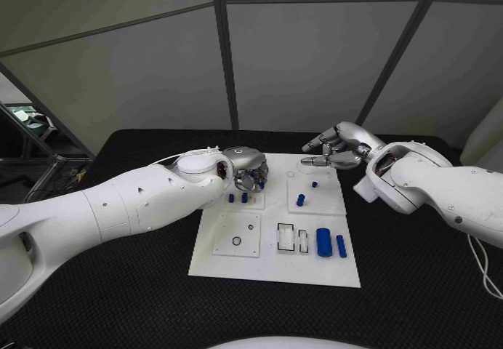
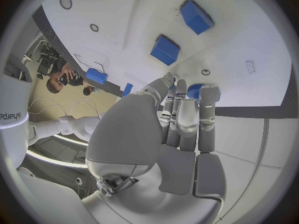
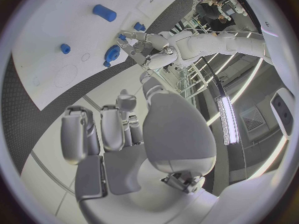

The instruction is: Assemble the parts on the task board

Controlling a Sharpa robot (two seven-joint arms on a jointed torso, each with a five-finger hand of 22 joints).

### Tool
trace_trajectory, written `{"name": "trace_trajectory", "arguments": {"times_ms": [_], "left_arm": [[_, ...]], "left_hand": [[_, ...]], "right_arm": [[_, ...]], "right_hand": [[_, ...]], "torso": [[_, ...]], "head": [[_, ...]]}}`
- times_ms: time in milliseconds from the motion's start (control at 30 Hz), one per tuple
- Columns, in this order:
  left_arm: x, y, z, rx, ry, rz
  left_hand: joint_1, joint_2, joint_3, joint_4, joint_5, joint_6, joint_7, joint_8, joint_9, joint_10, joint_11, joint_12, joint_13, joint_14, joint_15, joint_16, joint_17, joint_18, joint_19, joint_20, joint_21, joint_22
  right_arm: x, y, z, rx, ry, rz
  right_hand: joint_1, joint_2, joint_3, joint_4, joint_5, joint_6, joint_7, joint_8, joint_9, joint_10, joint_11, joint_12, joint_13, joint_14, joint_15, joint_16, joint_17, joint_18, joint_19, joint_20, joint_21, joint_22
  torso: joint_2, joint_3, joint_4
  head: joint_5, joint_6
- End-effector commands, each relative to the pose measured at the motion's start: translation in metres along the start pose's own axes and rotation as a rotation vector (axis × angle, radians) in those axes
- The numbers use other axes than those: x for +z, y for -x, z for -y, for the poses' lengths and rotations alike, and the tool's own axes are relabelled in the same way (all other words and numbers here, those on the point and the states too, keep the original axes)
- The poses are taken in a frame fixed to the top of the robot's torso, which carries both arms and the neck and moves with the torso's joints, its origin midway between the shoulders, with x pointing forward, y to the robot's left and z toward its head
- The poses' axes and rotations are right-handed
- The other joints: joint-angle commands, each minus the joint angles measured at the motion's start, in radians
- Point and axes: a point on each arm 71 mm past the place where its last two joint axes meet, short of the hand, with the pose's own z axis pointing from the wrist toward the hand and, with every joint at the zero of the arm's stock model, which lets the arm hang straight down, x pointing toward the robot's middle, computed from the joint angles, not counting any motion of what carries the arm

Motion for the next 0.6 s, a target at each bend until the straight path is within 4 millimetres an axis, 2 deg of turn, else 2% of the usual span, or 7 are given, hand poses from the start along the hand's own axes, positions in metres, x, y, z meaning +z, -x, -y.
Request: {"name": "trace_trajectory", "arguments": {"times_ms": [33, 233, 367, 600], "left_arm": [[-0.002, 0.012, 0.001, -0.029, -0.014, 0.065], [-0.009, 0.023, -0.006, -0.052, 0.006, 0.075], [-0.015, 0.025, -0.015, -0.056, 0.032, 0.062], [-0.027, 0.025, -0.032, -0.066, 0.08, 0.026]], "left_hand": [[-0.009, 0.0, 0.008, 0.0, -0.005, 0.007, 0.002, 0.004, 0.001, 0.009, 0.0, 0.003, 0.0, 0.007, -0.003, 0.007, 0.001, 0.016, 0.011, 0.0, 0.004, 0.001], [-0.011, 0.001, 0.009, -0.001, -0.004, 0.009, 0.002, 0.003, 0.0, 0.01, 0.0, 0.003, 0.0, 0.009, -0.003, 0.009, 0.002, 0.015, 0.013, -0.001, 0.008, 0.006], [-0.012, 0.0, 0.009, -0.001, -0.005, 0.009, 0.003, 0.003, 0.0, 0.011, 0.0, 0.003, 0.0, 0.009, -0.003, 0.008, 0.0, 0.016, 0.013, -0.001, 0.008, 0.005], [-0.015, -0.001, 0.009, -0.001, -0.006, 0.009, 0.003, 0.002, 0.0, 0.011, 0.0, 0.002, -0.001, 0.009, -0.003, 0.008, -0.002, 0.016, 0.012, -0.001, 0.007, 0.004]], "right_arm": [[0.0, 0.001, -0.001, -0.003, 0.009, 0.001], [0.0, 0.002, 0.0, -0.003, 0.006, 0.002], [0.0, 0.002, 0.001, -0.003, 0.005, 0.002], [0.0, 0.003, 0.002, -0.004, 0.002, 0.003]], "right_hand": [[-0.007, 0.006, -0.001, -0.001, 0.005, 0.005, 0.0, -0.003, -0.001, 0.009, 0.0, 0.004, 0.001, 0.032, -0.006, -0.002, 0.001, 0.015, 0.001, -0.009, -0.004, 0.075], [-0.007, 0.006, -0.001, -0.001, 0.005, 0.005, 0.0, -0.003, -0.001, 0.009, 0.0, 0.004, 0.001, 0.032, -0.006, -0.002, 0.001, 0.015, 0.001, -0.009, -0.004, 0.075], [-0.007, 0.006, -0.001, -0.001, 0.005, 0.005, 0.0, -0.003, -0.001, 0.009, 0.0, 0.004, 0.001, 0.032, -0.006, -0.002, 0.001, 0.015, 0.001, -0.009, -0.004, 0.075], [-0.007, 0.006, -0.001, -0.001, 0.005, 0.005, 0.0, -0.003, -0.001, 0.009, 0.0, 0.004, 0.001, 0.032, -0.006, -0.002, 0.001, 0.015, 0.001, -0.009, -0.004, 0.075]], "torso": [[-0.001, -0.0002, 0.0004], [-0.001, 0.0005, 0.0008], [-0.001, 0.0006, 0.0019], [0.0, 0.0006, 0.0001]], "head": [[0.002, 0.003], [0.008, 0.006], [0.007, 0.006], [0.011, 0.006]]}}
